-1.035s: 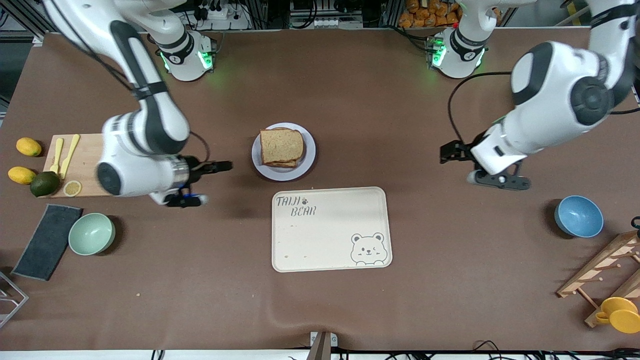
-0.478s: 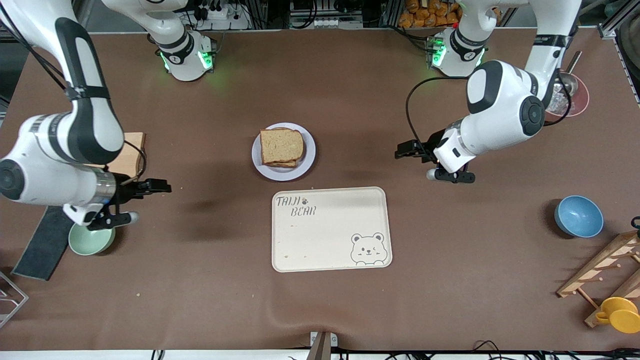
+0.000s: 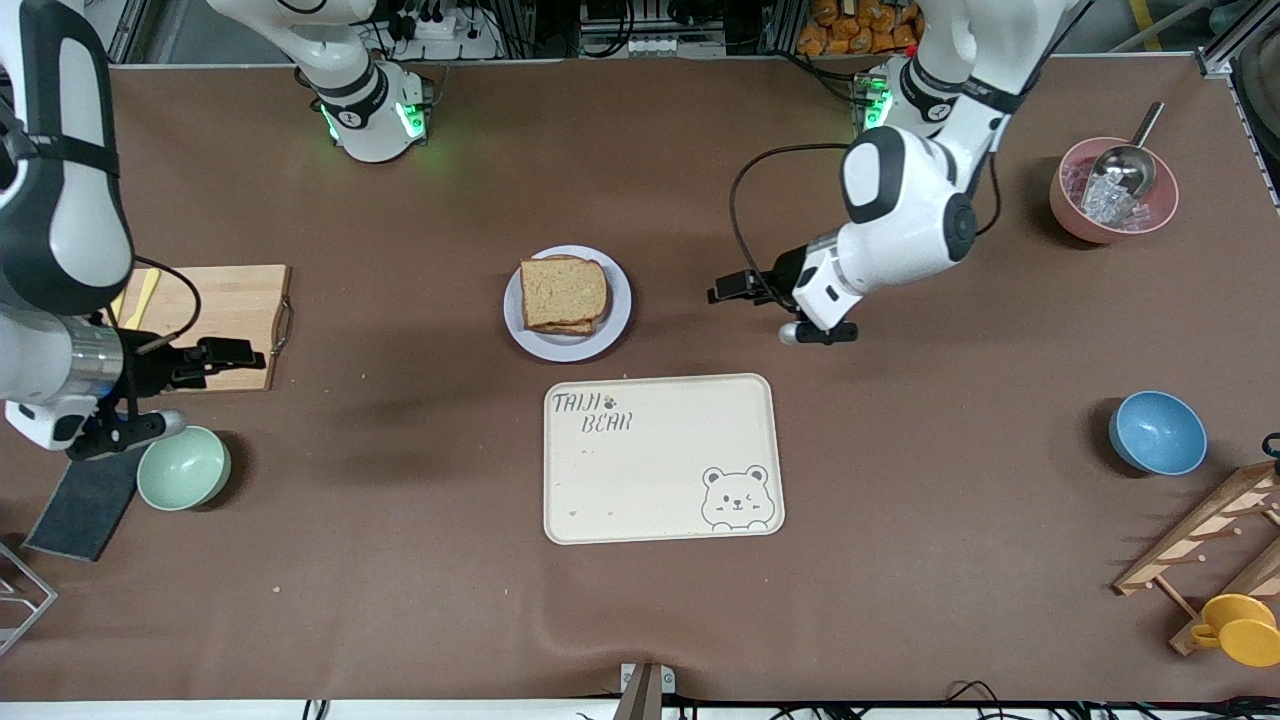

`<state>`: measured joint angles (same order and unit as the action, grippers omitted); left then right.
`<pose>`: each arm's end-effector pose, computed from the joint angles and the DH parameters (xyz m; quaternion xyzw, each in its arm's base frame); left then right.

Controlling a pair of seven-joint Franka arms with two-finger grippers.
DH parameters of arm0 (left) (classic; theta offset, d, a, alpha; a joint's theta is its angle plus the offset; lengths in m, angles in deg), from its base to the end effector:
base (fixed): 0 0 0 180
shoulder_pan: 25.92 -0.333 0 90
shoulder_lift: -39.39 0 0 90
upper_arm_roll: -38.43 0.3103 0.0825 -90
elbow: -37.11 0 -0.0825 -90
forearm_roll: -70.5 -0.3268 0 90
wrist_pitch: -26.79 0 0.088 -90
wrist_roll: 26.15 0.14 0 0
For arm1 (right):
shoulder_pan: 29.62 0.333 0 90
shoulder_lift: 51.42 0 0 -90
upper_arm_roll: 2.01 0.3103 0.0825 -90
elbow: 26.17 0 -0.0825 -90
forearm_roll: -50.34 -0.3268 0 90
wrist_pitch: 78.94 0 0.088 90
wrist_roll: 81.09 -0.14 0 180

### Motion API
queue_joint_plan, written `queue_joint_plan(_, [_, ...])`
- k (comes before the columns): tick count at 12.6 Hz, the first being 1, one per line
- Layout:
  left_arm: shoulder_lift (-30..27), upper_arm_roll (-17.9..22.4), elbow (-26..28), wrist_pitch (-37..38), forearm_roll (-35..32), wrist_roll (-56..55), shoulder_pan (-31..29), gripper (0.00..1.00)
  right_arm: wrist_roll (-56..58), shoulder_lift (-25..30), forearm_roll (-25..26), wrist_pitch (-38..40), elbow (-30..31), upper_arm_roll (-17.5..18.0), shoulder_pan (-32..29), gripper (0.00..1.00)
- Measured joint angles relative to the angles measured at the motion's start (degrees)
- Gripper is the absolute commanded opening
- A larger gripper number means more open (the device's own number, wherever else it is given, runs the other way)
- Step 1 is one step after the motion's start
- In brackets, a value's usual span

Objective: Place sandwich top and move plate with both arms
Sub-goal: 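Retract the right gripper while the left gripper reaches toward the plate, then close the left gripper on the plate rim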

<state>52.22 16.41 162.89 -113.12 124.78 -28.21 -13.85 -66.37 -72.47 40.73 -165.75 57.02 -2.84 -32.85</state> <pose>0.4267 -0.3085 0.3049 0.9368 0.0926 -0.1005 0.3219 0.5684 -0.0150 0.4345 -0.9817 -0.0836 0.1358 0.1043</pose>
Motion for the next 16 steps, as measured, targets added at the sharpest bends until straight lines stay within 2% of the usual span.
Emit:
queue_joint_plan(3, [2.6,-0.04,0.35,-1.87,10.63,8.95,2.14,1.0,-12.07,1.36,3.5,8.26,-5.48,1.04,1.03,1.0])
queue_joint_plan(6, [5.16,-0.03,1.53,-2.82,22.35,20.64,2.93,1.0,-14.35,5.82,7.43,9.54,-5.8,1.11,2.28,1.0])
queue_joint_plan(11, [12.21,-0.66,1.8,-2.93,44.66,46.56,3.65,0.98,-14.36,14.58,8.68,2.63,3.9,0.61,1.94,1.0])
queue_joint_plan(13, [14.51,-1.31,1.49,-2.9,50.31,53.82,3.8,0.98,-14.36,17.04,8.72,0.59,7.44,0.61,1.94,1.0])
queue_joint_plan(16, [16.21,-2.59,0.09,-0.71,56.31,59.16,3.87,0.97,-14.48,19.83,8.76,-1.53,11.81,0.54,1.84,1.0])
